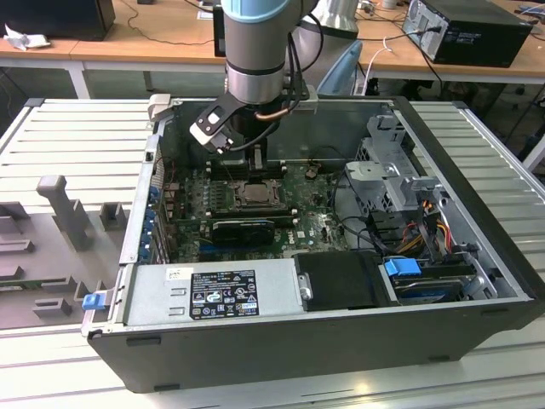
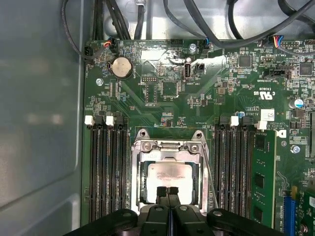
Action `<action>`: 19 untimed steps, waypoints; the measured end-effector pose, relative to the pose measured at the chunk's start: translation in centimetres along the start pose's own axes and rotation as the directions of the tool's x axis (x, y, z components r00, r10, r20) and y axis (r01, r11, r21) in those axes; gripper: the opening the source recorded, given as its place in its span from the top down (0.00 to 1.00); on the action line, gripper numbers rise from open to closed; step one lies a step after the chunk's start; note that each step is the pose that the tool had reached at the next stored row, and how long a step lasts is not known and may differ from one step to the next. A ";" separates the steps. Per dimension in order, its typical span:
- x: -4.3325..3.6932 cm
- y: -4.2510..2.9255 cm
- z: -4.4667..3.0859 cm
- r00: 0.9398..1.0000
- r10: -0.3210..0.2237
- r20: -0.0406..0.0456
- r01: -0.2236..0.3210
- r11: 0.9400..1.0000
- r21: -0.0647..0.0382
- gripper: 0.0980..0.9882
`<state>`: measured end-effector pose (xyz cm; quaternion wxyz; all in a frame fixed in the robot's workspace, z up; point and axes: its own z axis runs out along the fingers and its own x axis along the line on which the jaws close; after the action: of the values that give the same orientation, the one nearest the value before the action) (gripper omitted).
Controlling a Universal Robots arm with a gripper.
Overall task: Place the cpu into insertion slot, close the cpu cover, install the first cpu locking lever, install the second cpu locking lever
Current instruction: 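Install the first cpu locking lever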
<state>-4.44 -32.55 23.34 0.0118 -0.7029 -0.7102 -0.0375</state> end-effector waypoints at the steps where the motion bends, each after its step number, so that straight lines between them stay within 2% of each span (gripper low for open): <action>1: 0.00 0.00 -0.01 1.000 0.000 0.000 0.000 1.000 0.000 0.99; 6: -0.03 0.00 -0.32 1.000 0.000 0.000 0.000 1.000 0.000 0.99; 10: 0.04 0.04 -1.36 1.000 0.000 0.000 0.000 1.000 0.000 0.99; 19: 0.10 0.09 -2.56 1.000 0.000 0.000 0.000 1.000 0.000 0.99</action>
<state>-4.45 -32.62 25.90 0.0119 -0.7029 -0.7102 -0.0375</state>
